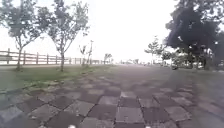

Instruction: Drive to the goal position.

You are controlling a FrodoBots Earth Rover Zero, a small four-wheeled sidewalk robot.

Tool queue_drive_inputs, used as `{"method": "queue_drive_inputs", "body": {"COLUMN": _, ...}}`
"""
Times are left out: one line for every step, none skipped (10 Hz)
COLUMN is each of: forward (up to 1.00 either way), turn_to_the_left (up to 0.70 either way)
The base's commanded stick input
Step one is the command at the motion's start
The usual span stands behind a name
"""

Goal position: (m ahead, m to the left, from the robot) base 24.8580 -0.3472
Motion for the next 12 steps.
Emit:
{"method": "queue_drive_inputs", "body": {"forward": 1.00, "turn_to_the_left": -0.05}}
{"method": "queue_drive_inputs", "body": {"forward": 1.00, "turn_to_the_left": -0.27}}
{"method": "queue_drive_inputs", "body": {"forward": 1.00, "turn_to_the_left": -0.36}}
{"method": "queue_drive_inputs", "body": {"forward": 1.00, "turn_to_the_left": -0.36}}
{"method": "queue_drive_inputs", "body": {"forward": 1.00, "turn_to_the_left": -0.36}}
{"method": "queue_drive_inputs", "body": {"forward": 1.00, "turn_to_the_left": -0.36}}
{"method": "queue_drive_inputs", "body": {"forward": 1.00, "turn_to_the_left": -0.20}}
{"method": "queue_drive_inputs", "body": {"forward": 1.00, "turn_to_the_left": 0.04}}
{"method": "queue_drive_inputs", "body": {"forward": 1.00, "turn_to_the_left": 0.04}}
{"method": "queue_drive_inputs", "body": {"forward": 1.00, "turn_to_the_left": 0.04}}
{"method": "queue_drive_inputs", "body": {"forward": 1.00, "turn_to_the_left": 0.04}}
{"method": "queue_drive_inputs", "body": {"forward": 1.00, "turn_to_the_left": 0.04}}
